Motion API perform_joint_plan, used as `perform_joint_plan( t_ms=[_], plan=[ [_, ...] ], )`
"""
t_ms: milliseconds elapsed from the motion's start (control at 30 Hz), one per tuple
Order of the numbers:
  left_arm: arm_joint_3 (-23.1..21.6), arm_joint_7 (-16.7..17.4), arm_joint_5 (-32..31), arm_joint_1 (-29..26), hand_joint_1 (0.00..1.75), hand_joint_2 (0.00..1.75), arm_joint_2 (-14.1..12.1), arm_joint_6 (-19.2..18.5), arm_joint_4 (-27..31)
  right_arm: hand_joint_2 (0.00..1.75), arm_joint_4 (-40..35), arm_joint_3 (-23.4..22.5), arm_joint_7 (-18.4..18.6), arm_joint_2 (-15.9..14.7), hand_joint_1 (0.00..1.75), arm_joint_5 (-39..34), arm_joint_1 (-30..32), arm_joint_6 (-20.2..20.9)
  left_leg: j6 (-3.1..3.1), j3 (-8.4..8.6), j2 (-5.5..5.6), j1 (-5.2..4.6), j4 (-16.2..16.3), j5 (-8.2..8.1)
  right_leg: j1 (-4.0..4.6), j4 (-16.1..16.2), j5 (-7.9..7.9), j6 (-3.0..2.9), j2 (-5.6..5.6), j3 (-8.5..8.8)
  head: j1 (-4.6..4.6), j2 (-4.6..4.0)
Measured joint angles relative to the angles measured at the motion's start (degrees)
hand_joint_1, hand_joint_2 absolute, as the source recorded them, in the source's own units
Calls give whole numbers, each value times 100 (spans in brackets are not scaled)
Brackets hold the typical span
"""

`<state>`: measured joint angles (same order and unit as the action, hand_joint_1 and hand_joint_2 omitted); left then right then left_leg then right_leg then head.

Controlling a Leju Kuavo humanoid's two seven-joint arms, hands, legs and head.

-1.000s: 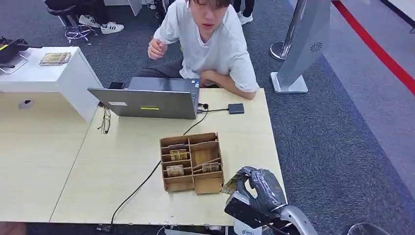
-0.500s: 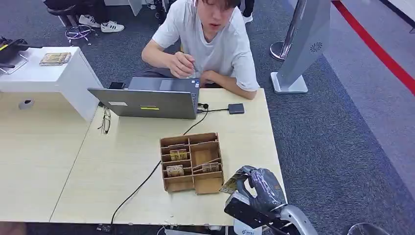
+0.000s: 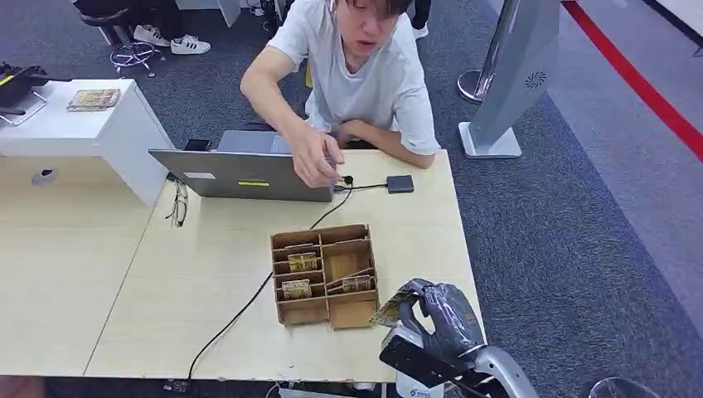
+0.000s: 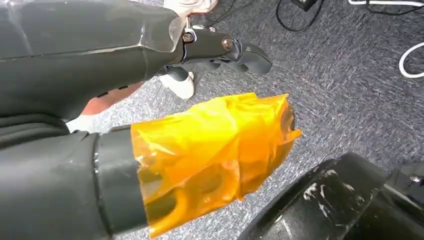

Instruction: Pass the card to the sensor for recognition and then transmit it.

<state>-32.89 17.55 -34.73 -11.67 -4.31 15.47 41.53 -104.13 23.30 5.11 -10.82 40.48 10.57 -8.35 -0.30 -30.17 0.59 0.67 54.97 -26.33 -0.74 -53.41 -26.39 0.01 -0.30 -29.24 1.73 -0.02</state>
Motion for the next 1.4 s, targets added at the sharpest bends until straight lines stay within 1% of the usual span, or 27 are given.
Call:
perform_joint_plan(
  t_ms=[767,1400],
  plan=[
    [256,-24,-207,-51,0,0,63,-109,50,175,-85,-4,-96,55,175,85,-73,33,0,0,0,0,0,0,0,0,0,0,0,0,0,0],
    [291,-28,-223,-53,0,0,76,-111,55,175,-101,-4,-103,83,175,85,-125,39,0,0,0,0,0,0,0,0,0,0,0,0,0,0]
  ],
)
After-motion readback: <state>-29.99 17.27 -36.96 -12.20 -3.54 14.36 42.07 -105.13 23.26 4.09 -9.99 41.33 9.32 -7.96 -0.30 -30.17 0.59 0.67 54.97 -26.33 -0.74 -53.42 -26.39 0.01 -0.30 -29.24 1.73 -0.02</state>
